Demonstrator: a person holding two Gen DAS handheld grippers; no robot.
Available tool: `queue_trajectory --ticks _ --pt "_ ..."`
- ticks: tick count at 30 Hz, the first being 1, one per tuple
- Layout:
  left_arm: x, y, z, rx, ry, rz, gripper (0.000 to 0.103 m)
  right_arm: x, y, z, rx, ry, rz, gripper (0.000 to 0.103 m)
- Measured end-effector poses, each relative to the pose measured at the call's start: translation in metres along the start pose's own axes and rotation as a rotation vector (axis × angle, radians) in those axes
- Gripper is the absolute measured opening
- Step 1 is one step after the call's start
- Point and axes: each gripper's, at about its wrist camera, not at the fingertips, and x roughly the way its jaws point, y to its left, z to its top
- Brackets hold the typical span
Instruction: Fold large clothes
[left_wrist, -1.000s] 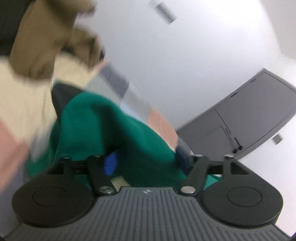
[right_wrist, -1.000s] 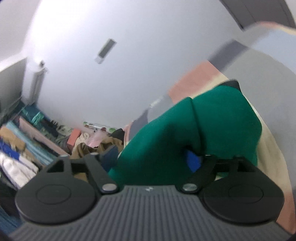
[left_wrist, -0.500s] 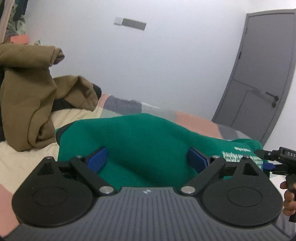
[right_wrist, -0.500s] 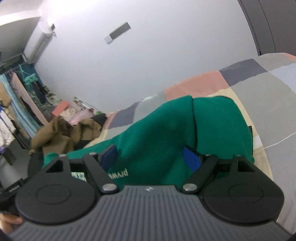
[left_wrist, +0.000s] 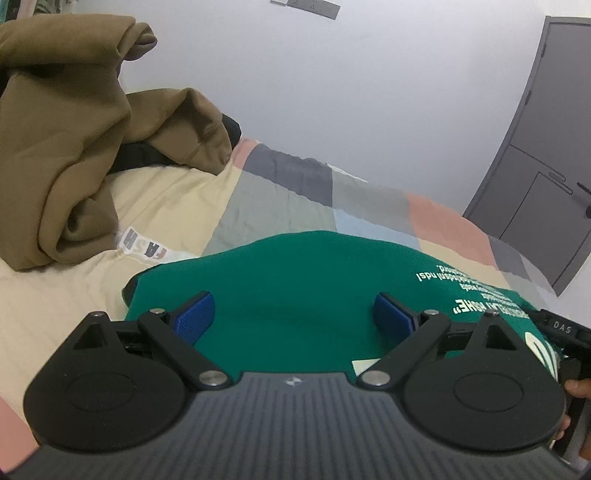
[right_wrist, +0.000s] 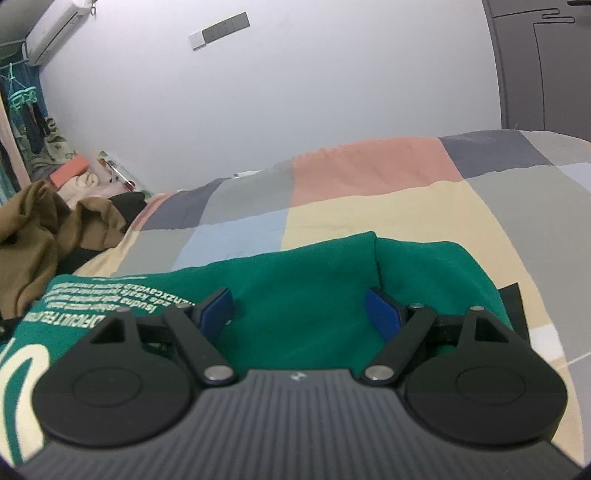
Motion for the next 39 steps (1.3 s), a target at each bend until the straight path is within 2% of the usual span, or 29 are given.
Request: queue_trajectory --ticks 5,9,12,14,18,22,26,27,29,31,33,34,35,36,37,38,39 --pt "-0.021 0.002 0.002 -0.049 -0.015 -0.018 0.096 -0.013 -0.001 0.004 0.042 0.007 0.007 0.081" --pt "-0.061 -0.002 0.004 -0.105 -0.062 -0.075 0.096 -0.042 0.005 0.001 0.137 0.002 -0.008 0.081" --pt "-0.091 -0.009 -0.001 -0.117 -0.079 -0.103 0.096 -0.074 0.019 -0.012 0.216 0.005 0.052 0.082" --pt "-0.113 -0.014 -0.01 -0.121 -0.087 -0.132 0.096 -0.098 0.03 -0.018 0.213 -0.015 0.087 0.084" --pt "-0.14 -0.023 -0.036 -0.174 -0.024 -0.207 0.096 -0.128 0.041 -0.033 0.292 0.039 0.203 0.084" --pt "-0.135 -0.03 -0.058 -0.255 0.098 -0.284 0.096 -0.126 0.03 -0.063 0.501 0.188 0.286 0.084" --pt "-0.102 -0.026 -0.072 -0.301 0.236 -0.24 0.097 -0.096 0.005 -0.089 0.69 0.355 0.285 0.084" --pt "-0.096 -0.021 -0.075 -0.325 0.259 -0.238 0.097 -0.09 -0.003 -0.094 0.724 0.366 0.273 0.084" --pt "-0.085 -0.007 -0.081 -0.423 0.275 -0.242 0.097 -0.08 -0.024 -0.097 0.806 0.331 0.236 0.083" --pt "-0.084 0.007 -0.082 -0.521 0.249 -0.281 0.096 -0.079 -0.037 -0.092 0.857 0.291 0.222 0.082" --pt "-0.088 0.014 -0.079 -0.565 0.209 -0.307 0.094 -0.083 -0.042 -0.081 0.863 0.242 0.235 0.073" --pt "-0.092 0.016 -0.076 -0.563 0.179 -0.316 0.086 -0.086 -0.043 -0.074 0.855 0.218 0.249 0.07" --pt "-0.097 0.017 -0.072 -0.55 0.153 -0.312 0.075 -0.09 -0.043 -0.068 0.845 0.195 0.267 0.063" --pt "-0.1 0.018 -0.069 -0.543 0.137 -0.303 0.068 -0.094 -0.044 -0.063 0.834 0.177 0.282 0.055" --pt "-0.101 0.02 -0.065 -0.538 0.123 -0.295 0.055 -0.097 -0.044 -0.057 0.816 0.157 0.289 0.044" --pt "-0.1 0.021 -0.061 -0.532 0.113 -0.298 0.044 -0.099 -0.044 -0.051 0.793 0.145 0.29 0.039" --pt "-0.099 0.022 -0.057 -0.522 0.097 -0.299 0.04 -0.1 -0.045 -0.047 0.771 0.137 0.291 0.031"
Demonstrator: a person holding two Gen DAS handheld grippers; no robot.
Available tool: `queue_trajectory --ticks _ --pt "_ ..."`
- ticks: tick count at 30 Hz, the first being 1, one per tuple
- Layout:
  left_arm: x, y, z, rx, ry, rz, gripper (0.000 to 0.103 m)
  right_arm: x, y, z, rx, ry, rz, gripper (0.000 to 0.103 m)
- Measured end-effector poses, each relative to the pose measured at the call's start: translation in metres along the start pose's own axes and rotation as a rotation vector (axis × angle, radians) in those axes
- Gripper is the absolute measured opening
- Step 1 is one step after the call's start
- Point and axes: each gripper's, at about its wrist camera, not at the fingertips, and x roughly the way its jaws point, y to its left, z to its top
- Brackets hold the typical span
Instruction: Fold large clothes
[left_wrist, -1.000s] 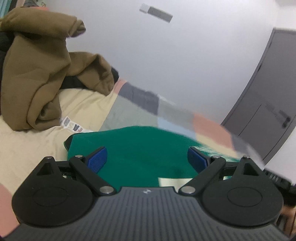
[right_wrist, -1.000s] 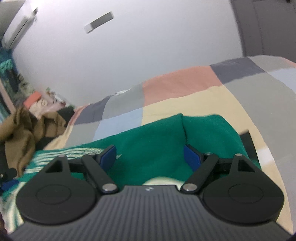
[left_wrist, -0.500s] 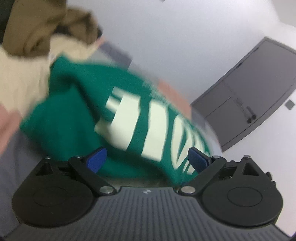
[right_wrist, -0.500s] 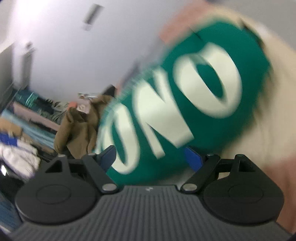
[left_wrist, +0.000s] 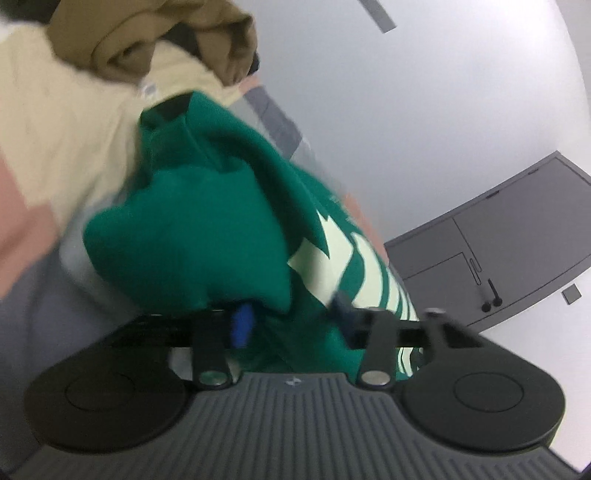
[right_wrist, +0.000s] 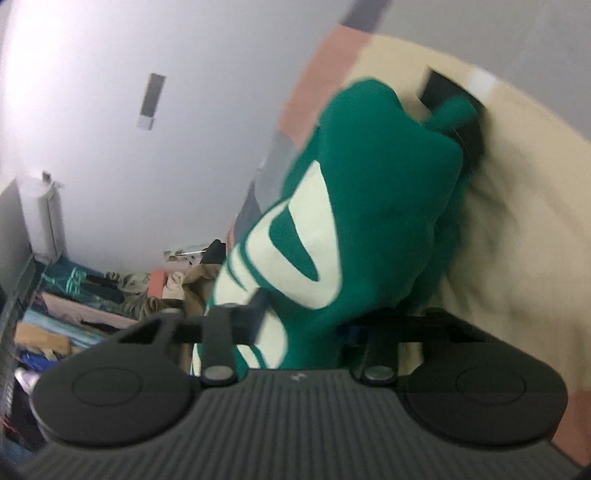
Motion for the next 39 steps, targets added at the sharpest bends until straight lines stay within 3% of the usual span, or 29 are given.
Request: queue_trajectory --ticks 2,6,8,13,18,21,23,25,26,33,39 --pt "0.002 -0.006 0.004 0.028 -0.033 -0.012 0.03 0.003 0.009 0.005 -0.058 -0.012 0.017 0.026" --pt "0.01 -0.019 0.024 0.117 -0.116 -0.035 0.026 0.02 0.028 0.009 -0.163 -0.033 0.032 0.024" --pt "0.021 -0.02 0.03 0.153 -0.131 0.004 0.025 0.032 0.031 0.012 -0.203 -0.029 0.02 0.023" --pt "0.05 -0.001 0.022 0.171 -0.085 0.113 0.025 0.067 0.011 0.005 -0.182 0.046 -0.036 0.022" --pt "0.041 0.008 0.02 0.078 -0.059 0.094 0.026 0.062 0.01 -0.008 -0.173 0.05 -0.065 0.025" --pt "0.029 0.013 0.018 0.021 -0.052 0.082 0.047 0.055 0.01 -0.01 -0.159 0.057 -0.072 0.034" --pt "0.027 0.017 0.017 -0.024 -0.026 0.062 0.074 0.049 0.009 -0.014 -0.146 0.057 -0.092 0.052" --pt "0.022 0.021 0.01 -0.09 0.008 0.026 0.089 0.045 -0.001 -0.017 -0.083 0.07 -0.088 0.09" --pt "0.02 0.023 0.006 -0.122 0.026 0.028 0.096 0.045 -0.006 -0.02 -0.042 0.079 -0.079 0.092" --pt "0.035 0.048 -0.011 -0.295 0.101 0.042 0.102 0.06 -0.034 -0.022 0.137 0.079 -0.049 0.096" --pt "0.049 0.068 -0.009 -0.406 0.037 -0.036 0.103 0.063 -0.034 -0.008 0.177 0.015 0.062 0.097"
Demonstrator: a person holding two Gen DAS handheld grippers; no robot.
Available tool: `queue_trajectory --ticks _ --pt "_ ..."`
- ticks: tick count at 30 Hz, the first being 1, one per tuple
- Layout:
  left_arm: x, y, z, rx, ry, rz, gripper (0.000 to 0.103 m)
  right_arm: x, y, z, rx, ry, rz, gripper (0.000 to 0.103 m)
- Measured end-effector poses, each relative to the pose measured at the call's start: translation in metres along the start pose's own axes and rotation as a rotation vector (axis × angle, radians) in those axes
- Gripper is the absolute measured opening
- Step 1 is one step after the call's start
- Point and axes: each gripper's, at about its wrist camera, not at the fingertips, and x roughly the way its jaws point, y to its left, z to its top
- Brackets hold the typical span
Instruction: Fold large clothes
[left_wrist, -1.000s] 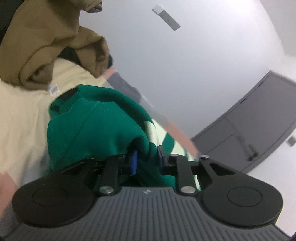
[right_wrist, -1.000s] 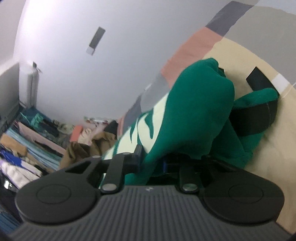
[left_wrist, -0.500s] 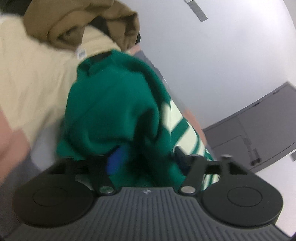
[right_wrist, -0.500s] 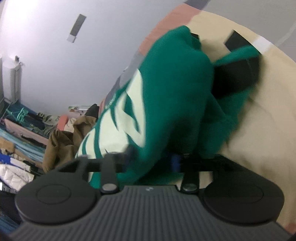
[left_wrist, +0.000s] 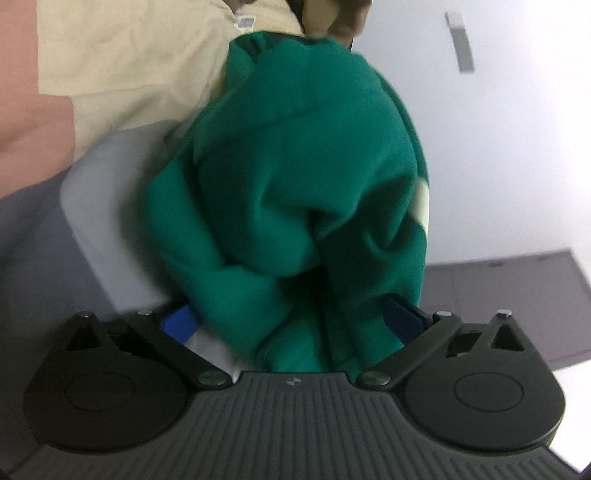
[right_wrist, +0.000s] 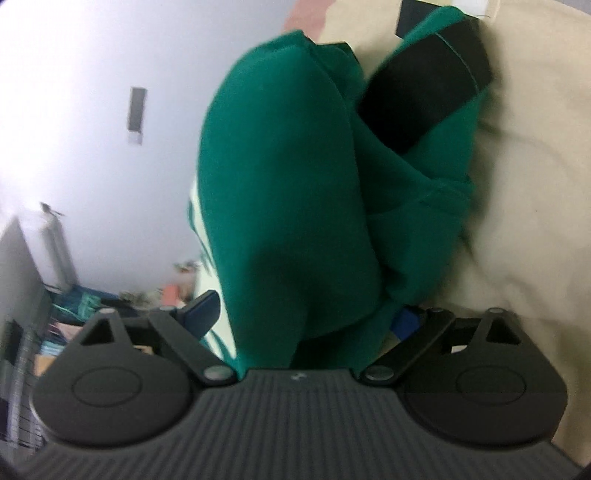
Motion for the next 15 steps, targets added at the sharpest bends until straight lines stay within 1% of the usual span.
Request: queue_trajectory --ticks 2,5,8,11,13,15 --pt "0.002 0.001 0.002 0.001 -0.012 -0.018 0.103 0.003 0.002 0.001 -0.016 -0.004 -0.009 0.097" --pt "0.006 0.002 0.005 0.008 -0.015 -0.037 0.103 0.019 0.006 -0.003 -0.093 -0.006 -0.105 0.096" --pt "0.003 0.001 0.01 -0.01 -0.033 -0.1 0.103 0.028 0.014 -0.01 -0.184 -0.018 -0.157 0.094" --pt "0.001 -0.005 0.014 -0.01 -0.045 -0.163 0.103 0.032 0.02 -0.015 -0.273 -0.001 -0.197 0.091" --pt "0.004 -0.01 0.016 0.006 -0.045 -0.17 0.103 0.034 0.021 -0.017 -0.309 -0.003 -0.205 0.089" --pt "0.007 -0.015 0.016 0.013 -0.041 -0.15 0.103 0.042 0.029 -0.02 -0.349 -0.009 -0.214 0.09"
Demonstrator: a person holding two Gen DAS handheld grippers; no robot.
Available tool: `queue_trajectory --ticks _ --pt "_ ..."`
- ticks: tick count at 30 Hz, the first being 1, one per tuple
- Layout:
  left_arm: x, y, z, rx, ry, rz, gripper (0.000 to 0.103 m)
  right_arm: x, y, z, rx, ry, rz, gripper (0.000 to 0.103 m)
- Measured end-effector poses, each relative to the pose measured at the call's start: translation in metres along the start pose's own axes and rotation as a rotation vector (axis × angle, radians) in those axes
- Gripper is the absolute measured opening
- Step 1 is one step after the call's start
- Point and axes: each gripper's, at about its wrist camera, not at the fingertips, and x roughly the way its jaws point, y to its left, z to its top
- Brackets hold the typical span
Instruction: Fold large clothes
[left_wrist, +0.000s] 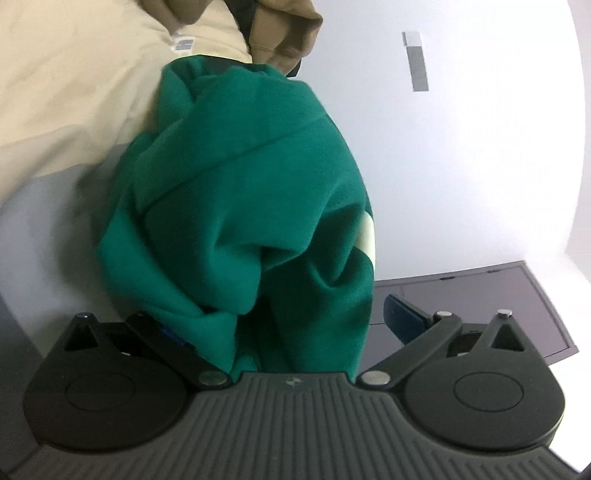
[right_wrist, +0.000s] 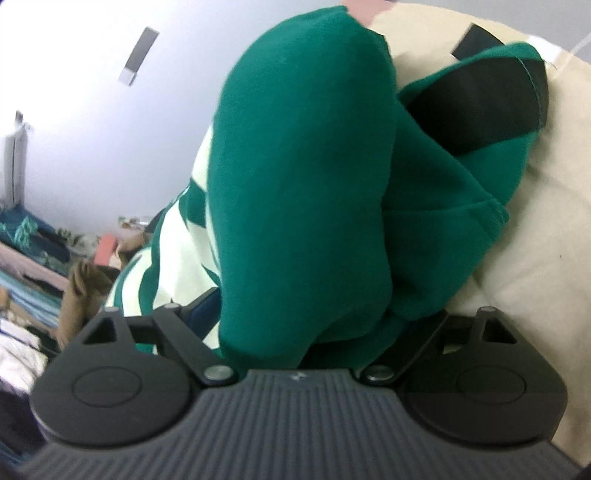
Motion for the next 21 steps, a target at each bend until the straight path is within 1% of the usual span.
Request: queue_trajectory --ticks 3,6,7,9,11,13,15,17,18,19,20,21 --pt "0.007 -0.005 0.004 -0.038 0.009 0.044 0.103 -0.005 0.007 -0.004 -0.057 -0.005 -0.016 0.09" --pt "0.02 -0.017 0.007 -0.015 -0.001 0.106 0.103 -0.006 0.006 -0.002 -0.078 -0.006 -0.019 0.09" --pt "0.024 -0.017 0.007 -0.024 -0.007 0.124 0.103 -0.007 0.005 -0.001 -0.082 -0.006 -0.02 0.09" --pt "0.032 -0.008 0.007 -0.073 -0.024 0.152 0.103 -0.006 0.007 -0.002 -0.092 -0.009 -0.021 0.091" --pt "0.04 0.001 0.009 -0.099 -0.032 0.157 0.103 -0.008 0.006 -0.006 -0.088 -0.018 -0.007 0.092" --pt "0.043 0.007 0.009 -0.09 -0.035 0.149 0.103 -0.015 -0.007 -0.009 -0.023 -0.036 0.037 0.092" --pt "0.04 0.01 0.008 -0.09 -0.039 0.143 0.101 -0.021 -0.021 -0.003 0.107 -0.06 0.091 0.094" --pt "0.036 0.012 0.005 -0.073 -0.045 0.161 0.094 -0.021 -0.03 0.005 0.21 -0.06 0.128 0.098" --pt "0.036 0.011 0.006 -0.071 -0.05 0.167 0.091 -0.02 -0.032 0.008 0.24 -0.059 0.134 0.101" --pt "0.035 0.011 0.005 -0.071 -0.055 0.171 0.087 -0.019 -0.034 0.011 0.267 -0.062 0.141 0.103" --pt "0.034 0.012 0.005 -0.065 -0.059 0.177 0.082 -0.017 -0.037 0.013 0.294 -0.068 0.148 0.103" --pt "0.033 0.009 0.0 -0.054 -0.06 0.184 0.079 -0.015 -0.04 0.015 0.333 -0.077 0.154 0.103"
